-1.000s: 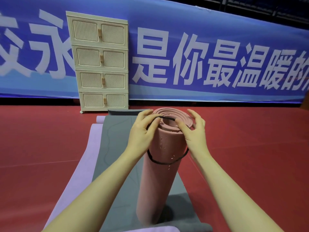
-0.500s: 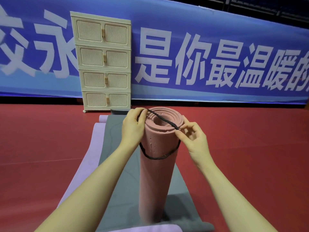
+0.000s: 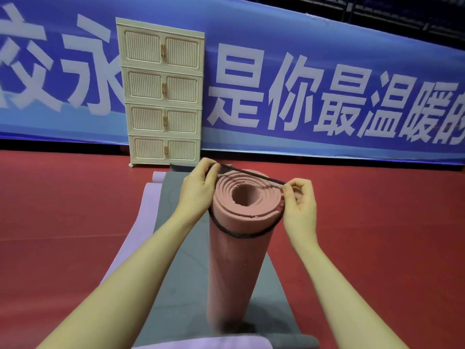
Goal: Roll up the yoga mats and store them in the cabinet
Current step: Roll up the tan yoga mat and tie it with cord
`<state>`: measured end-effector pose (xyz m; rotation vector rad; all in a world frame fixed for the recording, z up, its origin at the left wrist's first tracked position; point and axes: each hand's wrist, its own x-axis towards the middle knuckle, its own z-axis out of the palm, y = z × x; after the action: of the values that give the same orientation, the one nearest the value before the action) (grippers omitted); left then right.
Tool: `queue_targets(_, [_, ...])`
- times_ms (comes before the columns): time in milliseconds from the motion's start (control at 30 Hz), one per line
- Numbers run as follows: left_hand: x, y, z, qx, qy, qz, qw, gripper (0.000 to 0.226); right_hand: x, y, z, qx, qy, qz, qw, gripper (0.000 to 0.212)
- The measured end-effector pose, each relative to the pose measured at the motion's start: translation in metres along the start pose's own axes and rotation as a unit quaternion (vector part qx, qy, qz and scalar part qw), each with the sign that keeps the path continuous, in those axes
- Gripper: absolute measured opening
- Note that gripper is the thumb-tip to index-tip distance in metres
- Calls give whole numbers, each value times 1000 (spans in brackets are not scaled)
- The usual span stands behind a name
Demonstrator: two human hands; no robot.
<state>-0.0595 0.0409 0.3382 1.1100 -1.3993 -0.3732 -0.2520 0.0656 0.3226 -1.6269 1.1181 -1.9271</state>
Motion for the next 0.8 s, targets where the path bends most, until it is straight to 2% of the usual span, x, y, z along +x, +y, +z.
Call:
queue_targets(200, [8,-1,-3,2,-40,-25,999,18,12,-5,-5,-9,-12,16,1000,18])
queue_targets(267, [10,2,-3,-18,-44,-55,997,18,14,-7,-5,3,-25,43,999,17])
queue_targets(400, [12,2,-1,-56,-38,-145,987,19,20,-11,0,23,-40,114,992,15])
queue_targets(500, [15,-15,-3,-76,-10,-224,971,21,23,-7,7,112,-9,229,967,16])
queue_targets(567, [19,-36,-3,-178,1,-320,930,20,23,-3,13,220,17,323,920,19])
queue_targets(633, [21,-52,-6,-323,16,-421,847,18,21,0,20,318,47,393,862,20])
queue_targets(700, [24,-63,-9,-406,53,-468,783,23,21,3,26,371,71,417,827,20])
queue_targets(733, [25,-65,-11,-437,57,-476,761,25,21,5,28,377,73,423,821,20])
queue_targets(767, [25,-64,-14,-454,49,-473,754,25,21,8,29,372,67,428,821,21])
queue_targets(800, [22,-59,-19,-452,36,-457,765,25,20,12,30,360,57,433,824,22])
